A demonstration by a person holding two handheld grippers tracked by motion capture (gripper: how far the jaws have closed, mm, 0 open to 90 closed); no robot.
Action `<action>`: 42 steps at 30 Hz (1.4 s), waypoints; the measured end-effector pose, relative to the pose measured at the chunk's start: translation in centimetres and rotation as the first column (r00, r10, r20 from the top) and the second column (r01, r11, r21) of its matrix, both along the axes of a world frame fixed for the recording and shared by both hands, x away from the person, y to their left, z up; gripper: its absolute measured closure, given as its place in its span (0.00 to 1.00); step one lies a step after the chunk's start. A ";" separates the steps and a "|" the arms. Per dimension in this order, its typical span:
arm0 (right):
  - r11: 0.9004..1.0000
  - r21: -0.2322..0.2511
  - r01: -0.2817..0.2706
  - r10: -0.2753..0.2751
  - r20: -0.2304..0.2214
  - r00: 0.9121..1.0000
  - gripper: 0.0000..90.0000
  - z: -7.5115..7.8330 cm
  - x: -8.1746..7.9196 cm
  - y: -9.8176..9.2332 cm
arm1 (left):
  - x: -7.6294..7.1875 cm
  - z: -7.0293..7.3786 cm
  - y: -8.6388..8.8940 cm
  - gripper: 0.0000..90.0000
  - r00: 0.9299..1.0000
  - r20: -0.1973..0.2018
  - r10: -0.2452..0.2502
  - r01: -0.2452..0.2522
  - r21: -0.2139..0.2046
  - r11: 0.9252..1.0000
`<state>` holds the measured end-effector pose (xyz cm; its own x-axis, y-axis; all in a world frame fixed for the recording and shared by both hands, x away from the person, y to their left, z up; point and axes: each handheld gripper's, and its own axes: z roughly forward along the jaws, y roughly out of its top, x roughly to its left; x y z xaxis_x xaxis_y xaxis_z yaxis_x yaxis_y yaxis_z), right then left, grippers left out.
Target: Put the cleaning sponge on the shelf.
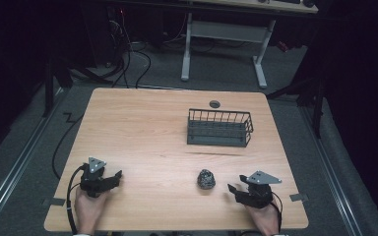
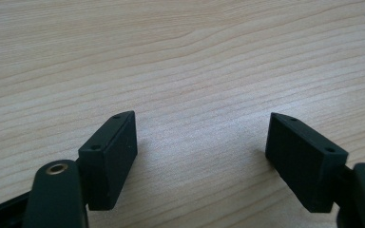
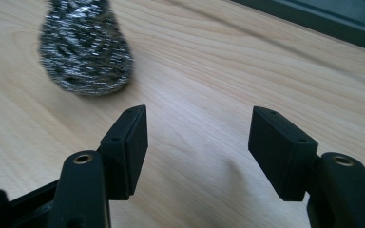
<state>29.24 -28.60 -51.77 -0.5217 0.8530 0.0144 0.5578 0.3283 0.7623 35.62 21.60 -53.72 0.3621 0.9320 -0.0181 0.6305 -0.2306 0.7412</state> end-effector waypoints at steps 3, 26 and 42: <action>0.999 -0.019 -0.044 0.044 -0.006 0.999 0.42 0.3 -0.3 1.1 | 0.0 0.0 0.0 0.30 1.000 0.000 0.000 0.000 -0.001 1.000; 0.981 -0.032 -0.192 0.191 -0.021 0.981 0.35 1.2 1.0 6.2 | 0.0 0.0 0.1 0.30 1.000 0.001 0.001 -0.001 -0.008 1.000; 0.981 -0.055 -0.186 0.183 -0.046 0.982 0.39 0.2 2.5 8.1 | 0.0 0.0 0.1 0.30 1.000 0.000 0.001 -0.001 -0.009 1.000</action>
